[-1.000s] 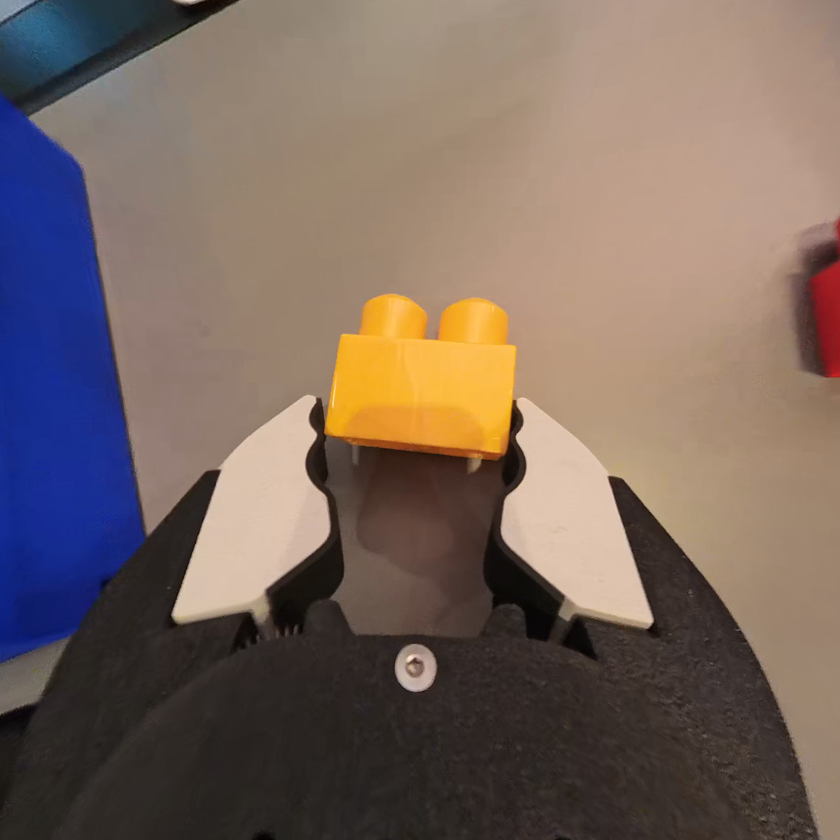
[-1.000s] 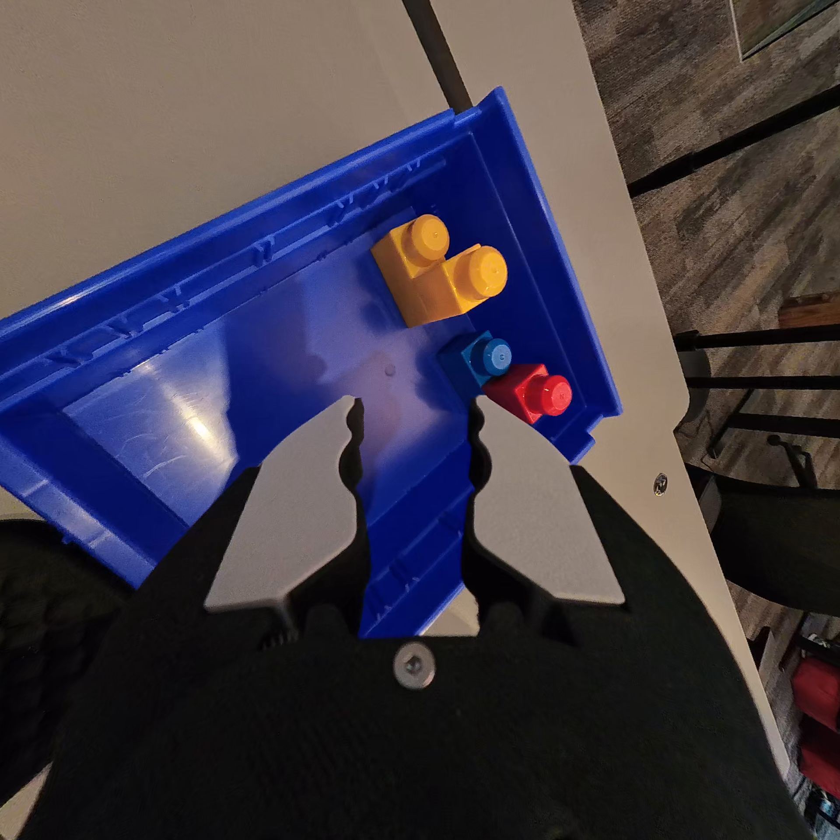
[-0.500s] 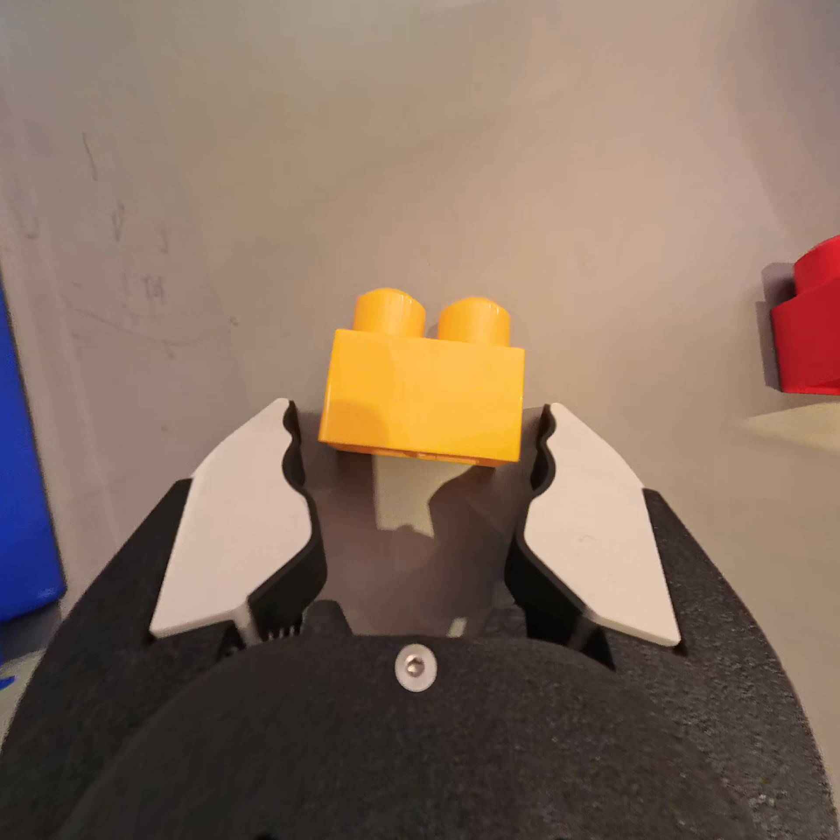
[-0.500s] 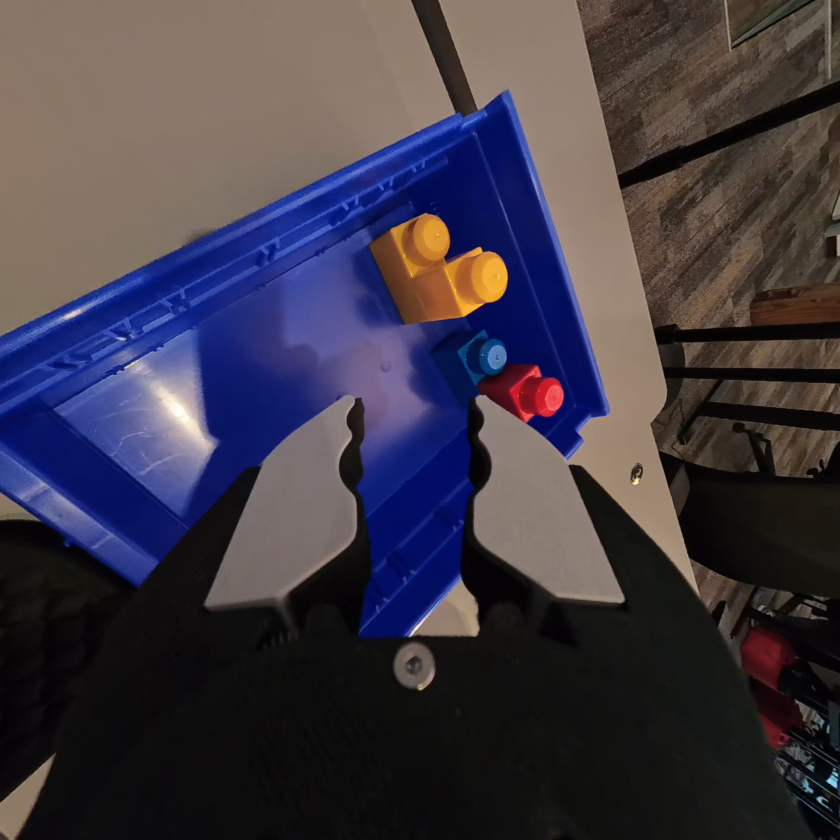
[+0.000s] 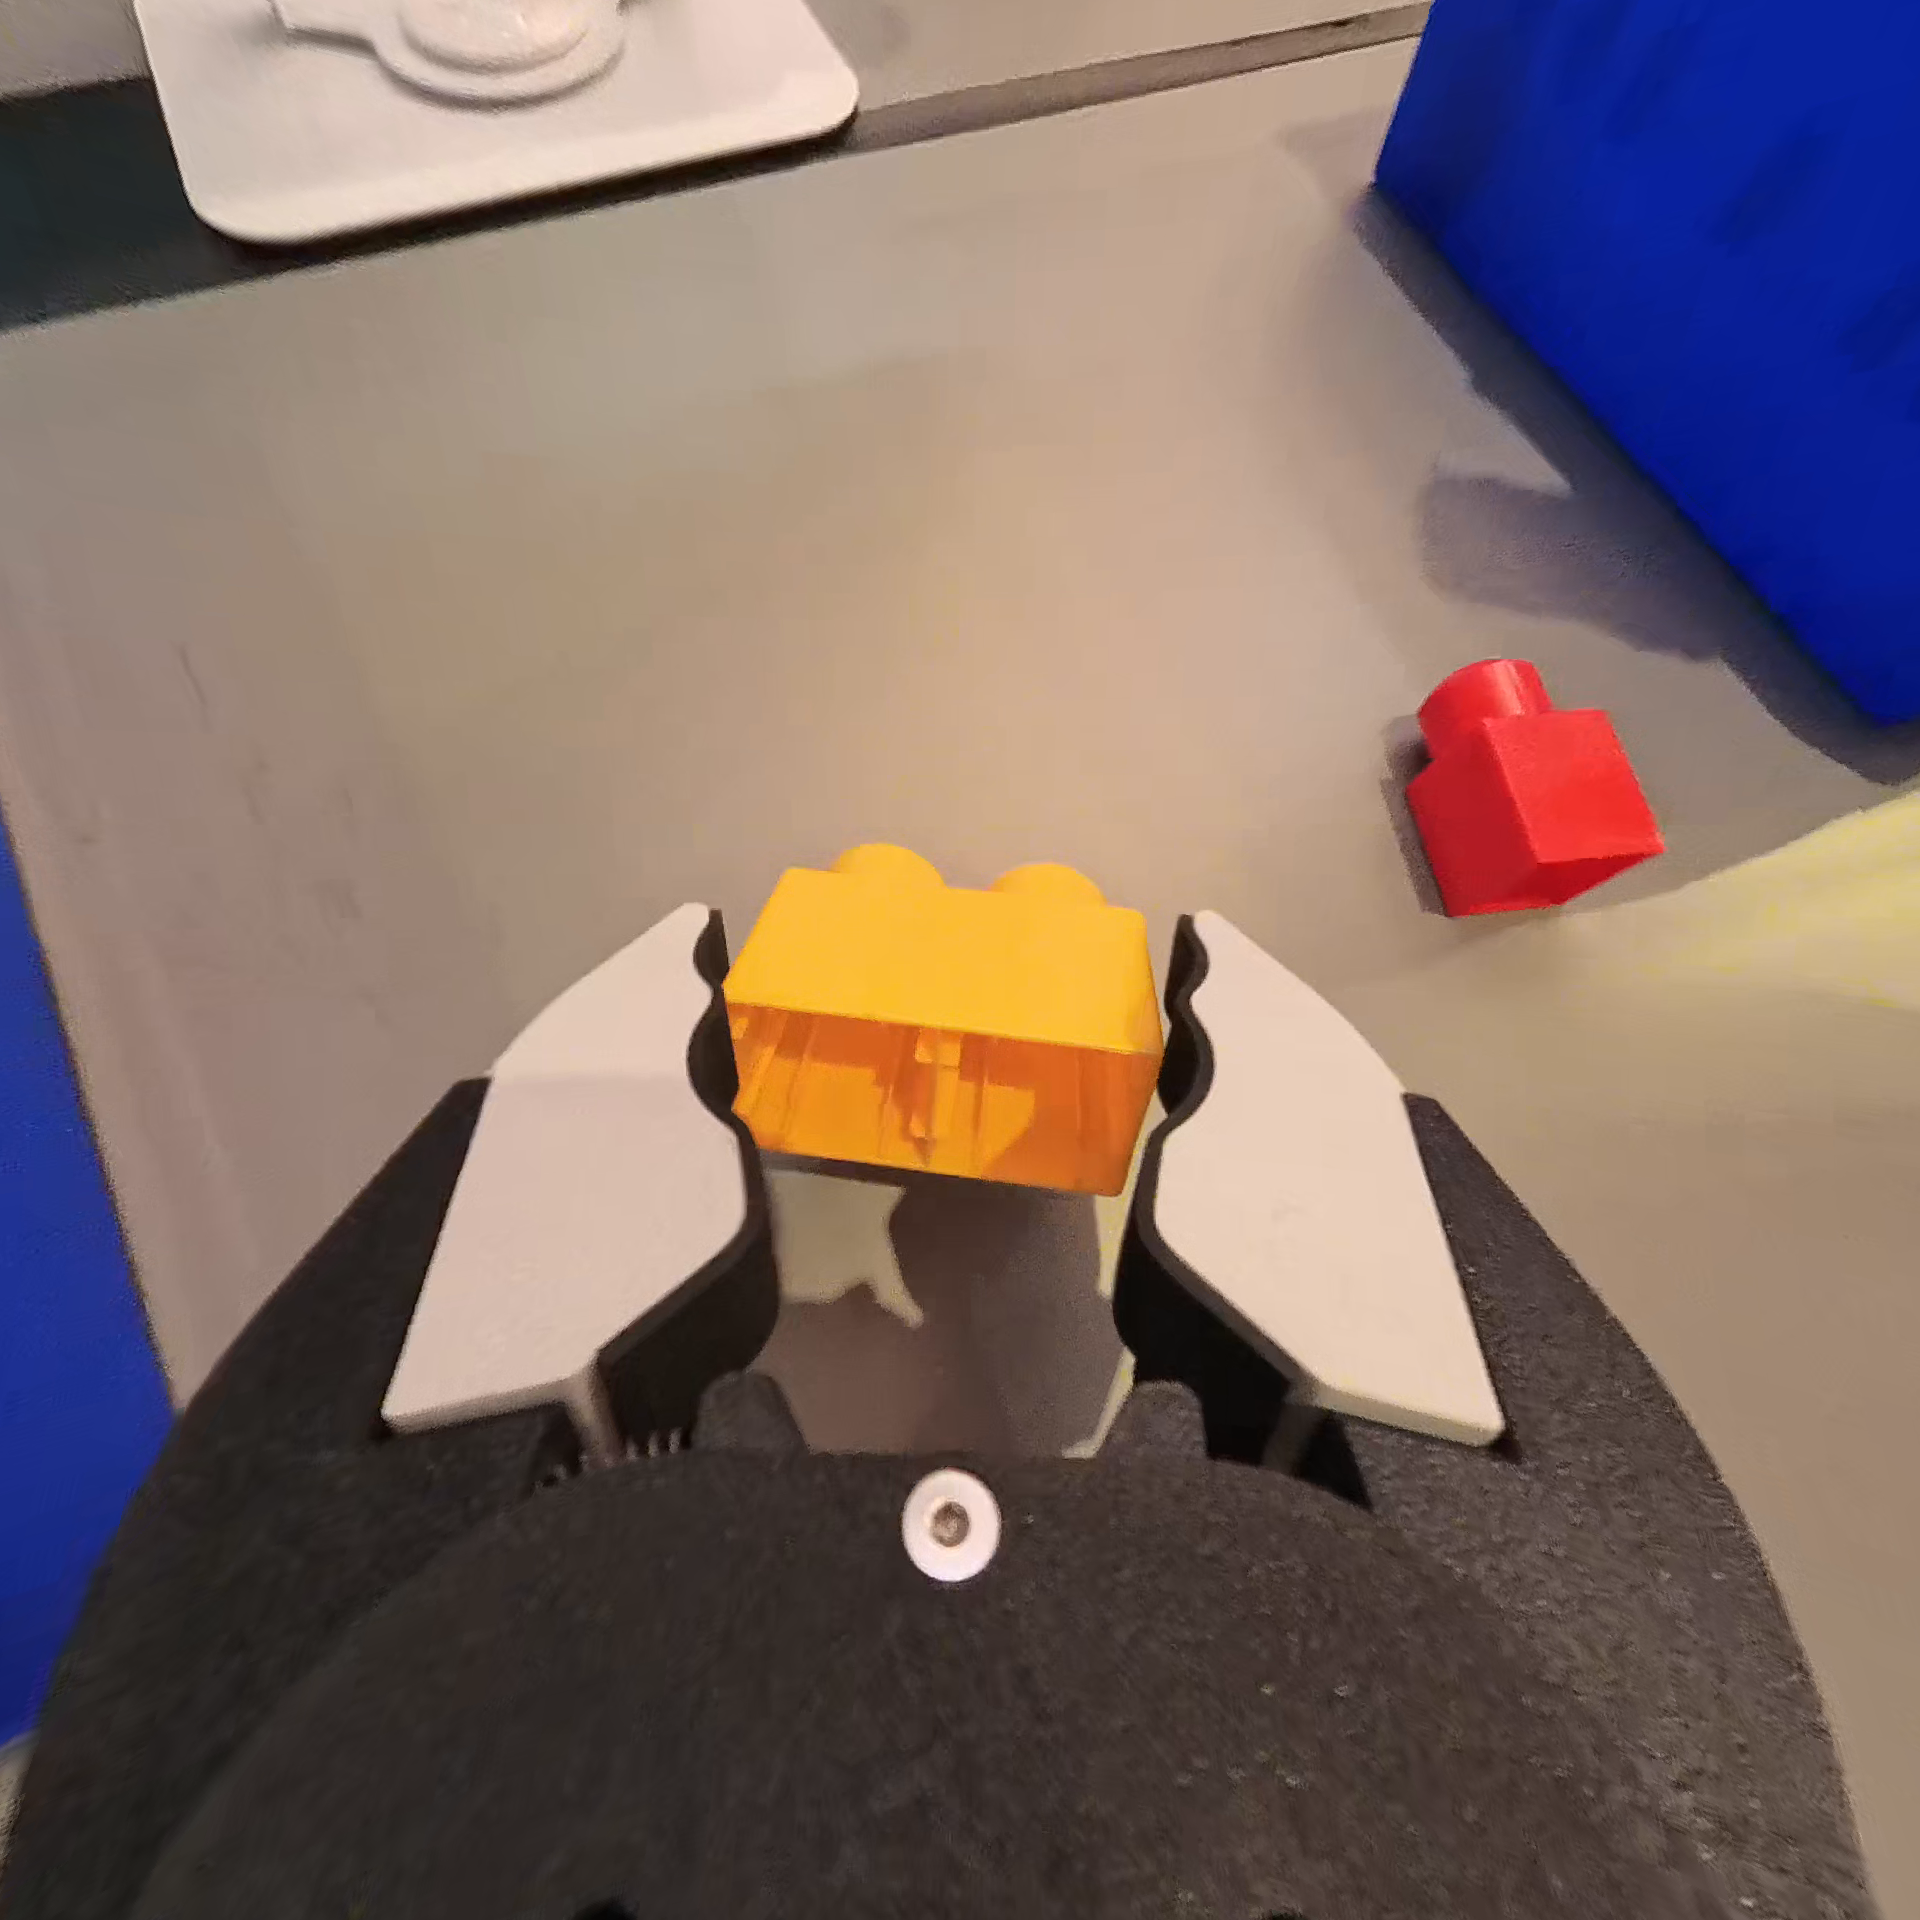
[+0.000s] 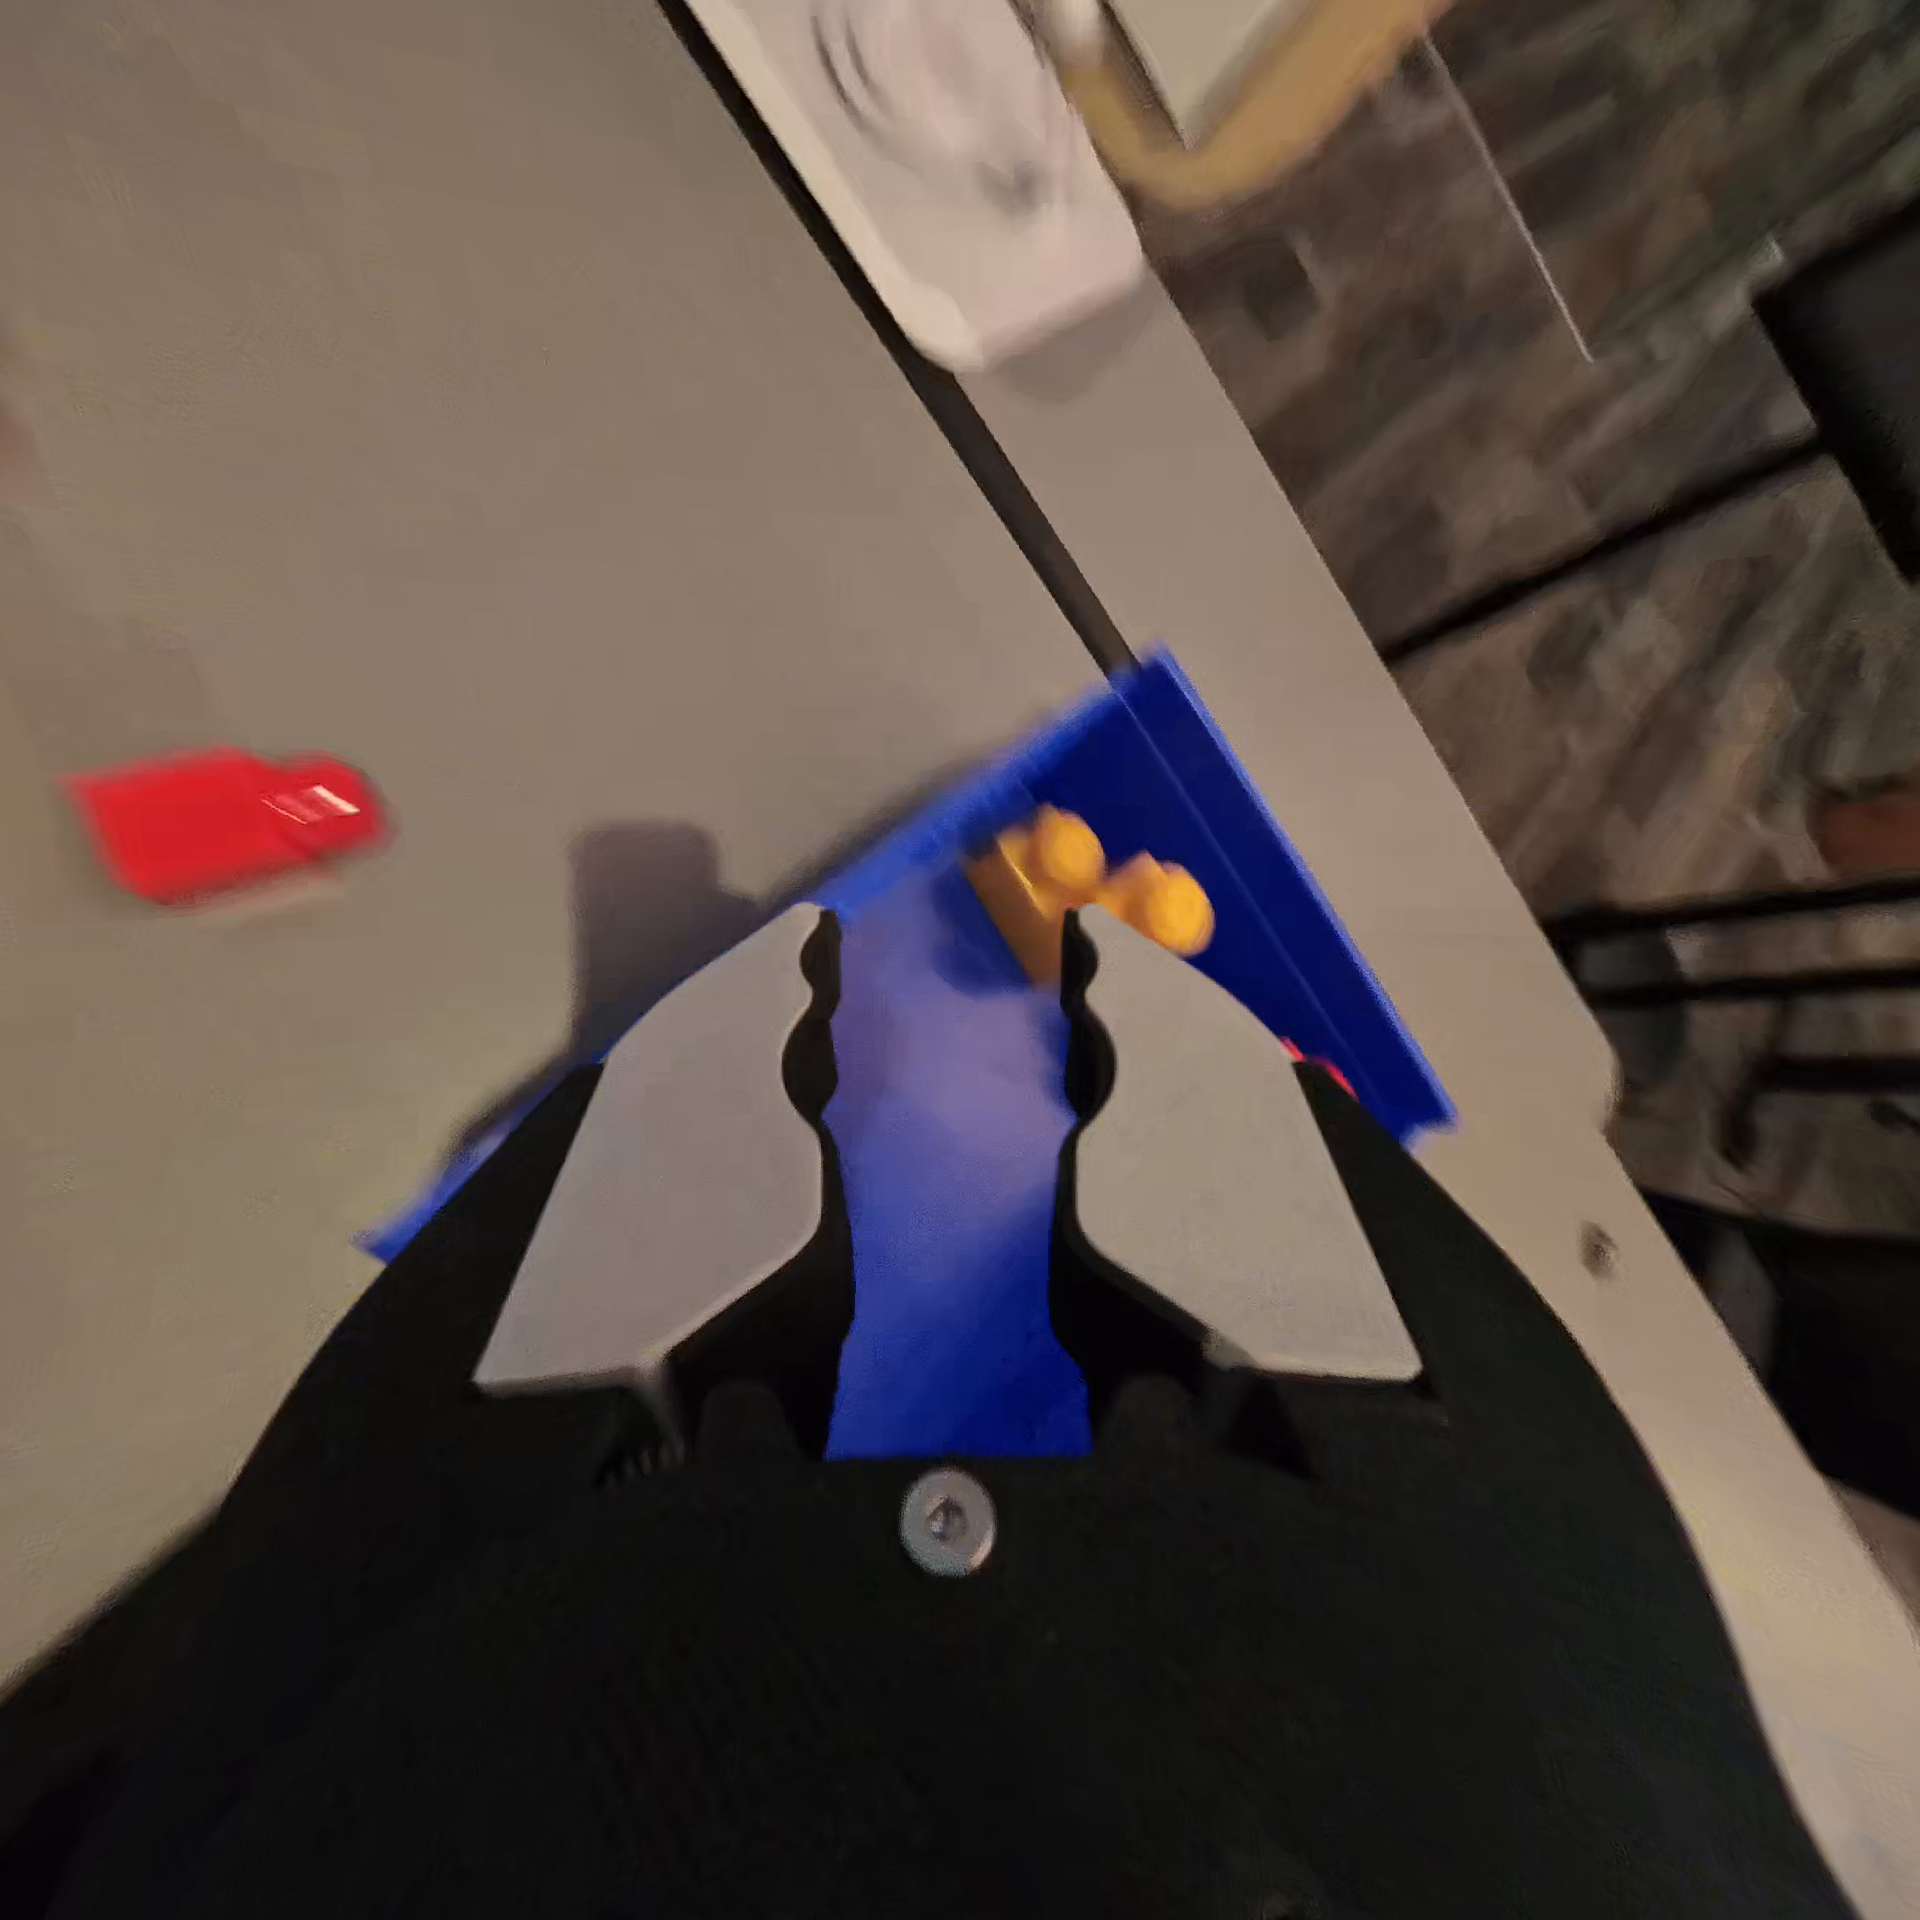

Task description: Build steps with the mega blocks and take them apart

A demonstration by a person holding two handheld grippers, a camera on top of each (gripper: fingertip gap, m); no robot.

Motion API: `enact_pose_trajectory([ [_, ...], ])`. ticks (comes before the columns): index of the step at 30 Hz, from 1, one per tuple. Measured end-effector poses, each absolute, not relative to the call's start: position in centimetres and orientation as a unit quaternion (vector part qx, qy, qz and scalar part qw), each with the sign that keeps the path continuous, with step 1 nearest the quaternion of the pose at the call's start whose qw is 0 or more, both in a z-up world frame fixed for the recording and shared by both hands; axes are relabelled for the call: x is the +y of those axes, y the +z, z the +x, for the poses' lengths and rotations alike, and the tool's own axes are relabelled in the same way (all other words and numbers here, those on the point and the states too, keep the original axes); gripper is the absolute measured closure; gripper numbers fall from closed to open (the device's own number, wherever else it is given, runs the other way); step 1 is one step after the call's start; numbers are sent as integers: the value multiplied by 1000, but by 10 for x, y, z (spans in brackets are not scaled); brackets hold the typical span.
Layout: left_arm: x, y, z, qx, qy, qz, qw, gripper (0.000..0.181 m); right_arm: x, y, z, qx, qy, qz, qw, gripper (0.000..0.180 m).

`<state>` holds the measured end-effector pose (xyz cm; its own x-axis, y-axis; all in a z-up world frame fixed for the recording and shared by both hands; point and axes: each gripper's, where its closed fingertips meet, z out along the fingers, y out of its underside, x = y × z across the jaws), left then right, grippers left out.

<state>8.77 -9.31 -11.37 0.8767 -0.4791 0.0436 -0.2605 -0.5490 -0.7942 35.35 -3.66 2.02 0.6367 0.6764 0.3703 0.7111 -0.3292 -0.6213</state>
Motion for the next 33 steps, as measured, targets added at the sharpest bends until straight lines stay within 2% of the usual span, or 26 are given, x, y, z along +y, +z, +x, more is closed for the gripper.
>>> enact_pose_trajectory([
  [6, -114, -67, 95, 251, -122, -829, 484, 100, -103, 36, 189, -463, 321, -733, 381, 138],
  [11, -134, -14, 83, 274, -51, -790, 547, 100, -115, 44, 117, -325, 571, -676, 334, 136],
  [16, -155, 18, 87, 284, -63, -763, 578, 100, -124, 16, 96, -281, 655, -665, 221, 117],
  [21, -162, 34, 87, 289, -54, -747, 596, 100, -165, 11, 76, -270, 755, -596, 42, 113],
  [23, -162, 35, 86, 290, -54, -747, 595, 100, -181, 21, 74, -261, 801, -539, -30, 115],
  [24, -162, 34, 88, 294, -62, -747, 593, 100, -187, 28, 76, -253, 823, -505, -63, 129],
  [25, -162, 32, 90, 294, -76, -748, 591, 100, -191, 30, 77, -247, 832, -489, -86, 135],
  [26, -162, 28, 89, 293, -83, -753, 583, 100, -192, 27, 75, -247, 830, -491, -90, 141],
  [28, -160, 18, 85, 291, -87, -768, 564, 104, -187, 17, 72, -259, 813, -518, -64, 141],
  [33, -171, 12, 87, 277, -232, -773, 521, 96, -171, 12, 85, -380, 734, -559, 69, 142],
])
